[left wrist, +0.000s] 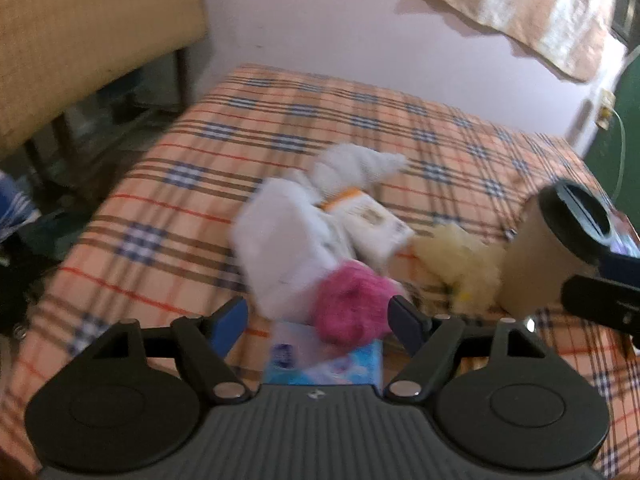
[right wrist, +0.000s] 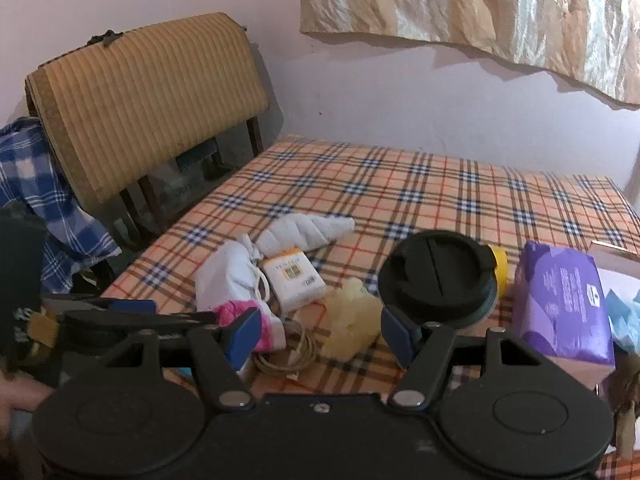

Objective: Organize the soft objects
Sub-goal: 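Grasp the pink cloth with the left gripper while the right grasps a blue tissue pack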

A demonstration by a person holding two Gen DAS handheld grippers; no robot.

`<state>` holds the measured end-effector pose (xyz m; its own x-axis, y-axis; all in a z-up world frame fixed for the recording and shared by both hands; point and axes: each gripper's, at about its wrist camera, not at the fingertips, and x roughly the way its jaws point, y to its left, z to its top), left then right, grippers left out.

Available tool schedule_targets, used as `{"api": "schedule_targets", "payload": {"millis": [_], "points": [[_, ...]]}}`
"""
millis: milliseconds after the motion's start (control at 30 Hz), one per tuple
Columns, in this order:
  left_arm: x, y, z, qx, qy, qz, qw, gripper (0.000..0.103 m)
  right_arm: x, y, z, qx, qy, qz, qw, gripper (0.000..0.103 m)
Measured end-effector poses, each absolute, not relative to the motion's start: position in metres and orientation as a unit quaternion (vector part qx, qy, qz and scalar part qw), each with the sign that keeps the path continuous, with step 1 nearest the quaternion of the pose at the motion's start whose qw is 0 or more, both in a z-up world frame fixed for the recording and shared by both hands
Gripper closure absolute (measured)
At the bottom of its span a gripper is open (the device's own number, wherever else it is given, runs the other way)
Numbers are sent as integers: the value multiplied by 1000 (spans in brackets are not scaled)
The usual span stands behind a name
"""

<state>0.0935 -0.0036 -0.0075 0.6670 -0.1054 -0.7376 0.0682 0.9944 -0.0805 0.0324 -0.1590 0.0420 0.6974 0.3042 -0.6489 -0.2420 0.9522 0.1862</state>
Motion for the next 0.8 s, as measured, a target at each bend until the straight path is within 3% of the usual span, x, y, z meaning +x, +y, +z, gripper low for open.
{"api": "schedule_targets", "payload": {"millis": [100, 200, 333, 400, 800], "points": [[97, -21, -17, 0, 404, -61, 913, 26, 29, -167, 37, 47, 364, 141, 919, 25], [107, -30, -27, 8, 411, -63, 909, 36, 28, -174, 32, 53, 368, 133, 919, 25], [115, -33, -36, 15, 416, -57, 907, 73, 26, -180, 30, 58, 370, 129, 918, 25], [114, -29, -34, 0, 415, -62, 908, 79, 25, -182, 30, 59, 370, 129, 918, 25], [62, 48, 20, -62, 348, -10, 935, 80, 22, -143, 14, 53, 389, 191, 900, 25]]}}
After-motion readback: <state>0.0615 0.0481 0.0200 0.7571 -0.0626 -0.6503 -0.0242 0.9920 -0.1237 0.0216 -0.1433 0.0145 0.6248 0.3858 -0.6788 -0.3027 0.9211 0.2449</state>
